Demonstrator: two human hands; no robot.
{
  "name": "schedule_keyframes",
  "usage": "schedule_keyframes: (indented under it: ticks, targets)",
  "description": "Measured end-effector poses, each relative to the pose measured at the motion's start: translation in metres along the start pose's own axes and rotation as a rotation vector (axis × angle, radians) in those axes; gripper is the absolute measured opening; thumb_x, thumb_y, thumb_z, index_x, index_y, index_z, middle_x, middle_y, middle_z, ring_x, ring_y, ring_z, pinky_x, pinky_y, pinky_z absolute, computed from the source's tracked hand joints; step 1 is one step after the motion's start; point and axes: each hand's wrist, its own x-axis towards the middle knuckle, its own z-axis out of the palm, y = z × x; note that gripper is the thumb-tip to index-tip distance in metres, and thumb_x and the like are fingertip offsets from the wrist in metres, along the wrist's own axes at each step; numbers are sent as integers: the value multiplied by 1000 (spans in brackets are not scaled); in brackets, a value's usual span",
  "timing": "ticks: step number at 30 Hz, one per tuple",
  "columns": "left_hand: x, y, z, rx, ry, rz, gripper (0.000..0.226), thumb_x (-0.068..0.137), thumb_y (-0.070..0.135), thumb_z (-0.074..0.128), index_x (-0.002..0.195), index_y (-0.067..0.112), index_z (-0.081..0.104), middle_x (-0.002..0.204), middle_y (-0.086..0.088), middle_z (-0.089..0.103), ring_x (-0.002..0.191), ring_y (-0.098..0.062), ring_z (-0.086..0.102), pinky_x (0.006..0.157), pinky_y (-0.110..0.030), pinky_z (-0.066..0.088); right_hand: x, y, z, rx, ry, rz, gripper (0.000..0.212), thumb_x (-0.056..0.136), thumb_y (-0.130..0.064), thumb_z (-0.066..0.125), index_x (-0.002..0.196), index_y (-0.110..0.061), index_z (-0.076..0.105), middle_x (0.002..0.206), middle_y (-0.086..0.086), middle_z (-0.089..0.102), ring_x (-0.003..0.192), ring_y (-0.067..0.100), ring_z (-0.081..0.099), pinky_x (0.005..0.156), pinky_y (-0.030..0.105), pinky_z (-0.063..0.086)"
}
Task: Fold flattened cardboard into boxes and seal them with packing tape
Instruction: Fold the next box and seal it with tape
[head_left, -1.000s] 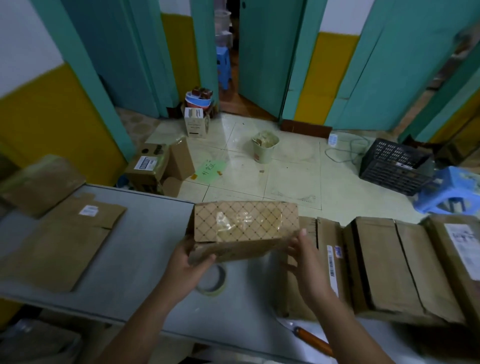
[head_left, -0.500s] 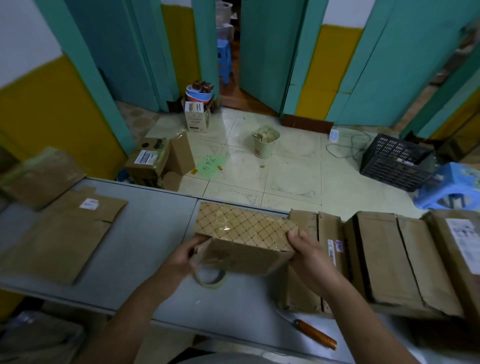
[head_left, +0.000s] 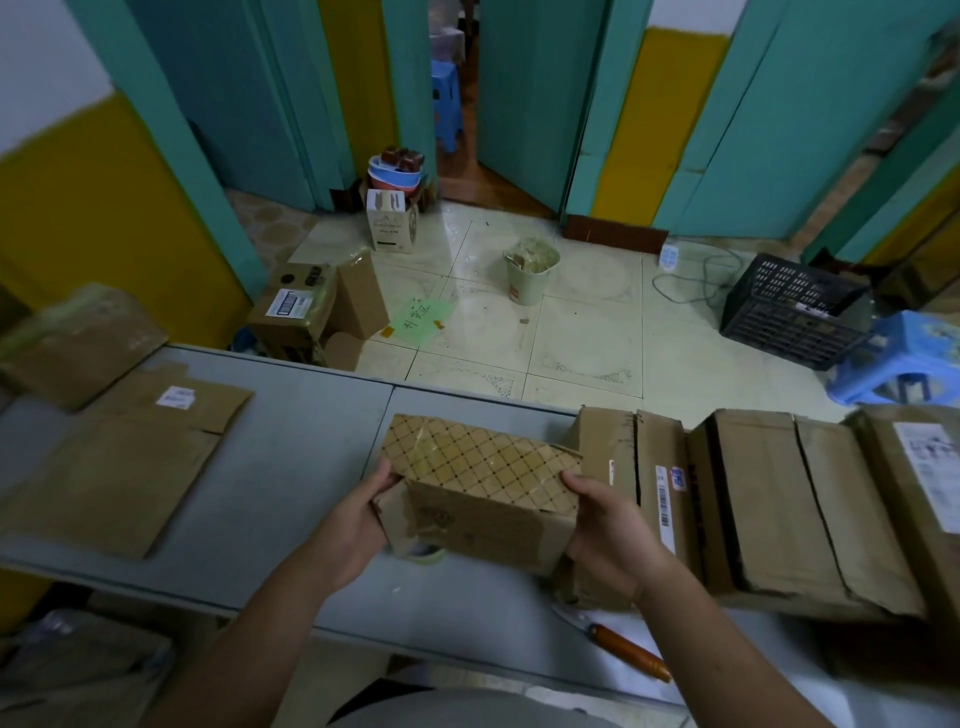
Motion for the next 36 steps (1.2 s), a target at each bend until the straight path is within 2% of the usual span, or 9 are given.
schedule_keyframes:
  ticks: [6, 14, 16, 18, 20, 24, 27, 31, 36]
  targets:
    - [3, 11, 8, 82, -42, -23, 53, 103, 49, 44, 129, 18, 77, 140, -19, 68, 131, -34, 65, 111, -51, 46, 2, 4, -13, -212, 104, -74, 49, 103, -54, 53, 135, -21, 69, 138, 15, 67, 129, 33, 64, 111, 52, 46]
    - [-8, 21, 32, 362, 132, 355, 30, 101, 33, 64, 107, 6, 78, 106, -20, 78, 106, -37, 74, 92, -46, 56, 4, 1, -4, -638, 411, -357, 43, 94, -66, 48, 107, -39, 78, 108, -8, 78, 104, 10, 73, 102, 48, 54]
    - [-15, 27, 41, 539, 133, 501, 43, 95, 47, 64, 100, 5, 74, 95, -20, 75, 92, -26, 72, 83, -37, 53, 8, -3, 1, -726, 538, -408, 38, 94, -58, 59, 117, -30, 71, 113, -6, 74, 110, 16, 69, 99, 43, 57]
    - [-19, 32, 50, 678, 107, 602, 25, 99, 43, 60, 100, 24, 76, 96, 2, 78, 94, -5, 72, 82, -20, 54, 7, -7, 4, -888, 673, -485, 61, 91, -44, 75, 143, -27, 50, 138, -2, 58, 127, 17, 58, 102, 37, 53]
    - [-22, 35, 61, 767, 47, 646, 22, 104, 42, 55, 118, 38, 72, 112, 19, 76, 109, 2, 69, 88, -15, 55, 5, -12, 6, -1111, 633, -578, 95, 80, -46, 85, 157, -34, 31, 158, -4, 38, 142, 14, 40, 113, 39, 42]
    - [-20, 36, 82, 1037, -22, 680, 32, 107, 51, 46, 125, 36, 68, 105, 10, 74, 97, -11, 72, 83, -41, 64, 13, -12, 20, -1437, 325, -612, 138, 61, -58, 92, 162, -51, -2, 171, -19, 4, 158, 17, 14, 120, 58, 29]
    - [-18, 29, 101, 1110, -60, 722, 21, 108, 46, 51, 111, 33, 68, 93, 13, 71, 88, -4, 69, 76, -39, 62, 27, -10, 32, -1477, 300, -602, 130, 65, -53, 89, 162, -52, 2, 164, -15, 24, 150, 15, 26, 116, 57, 35]
    - [-17, 27, 101, 1082, -75, 717, 23, 103, 46, 61, 120, 33, 69, 111, 24, 66, 108, 3, 63, 95, -32, 59, 34, -16, 25, -1397, 262, -610, 93, 71, -50, 84, 148, -50, 33, 141, -20, 47, 133, 8, 43, 108, 55, 46]
    - [-20, 47, 47, 921, 266, 1066, 25, 100, 38, 63, 124, 30, 66, 129, 26, 56, 124, -5, 57, 106, -17, 45, 28, -23, 5, -1103, 250, -599, 90, 72, -33, 94, 139, -57, 39, 138, -28, 48, 130, -1, 48, 100, 26, 51]
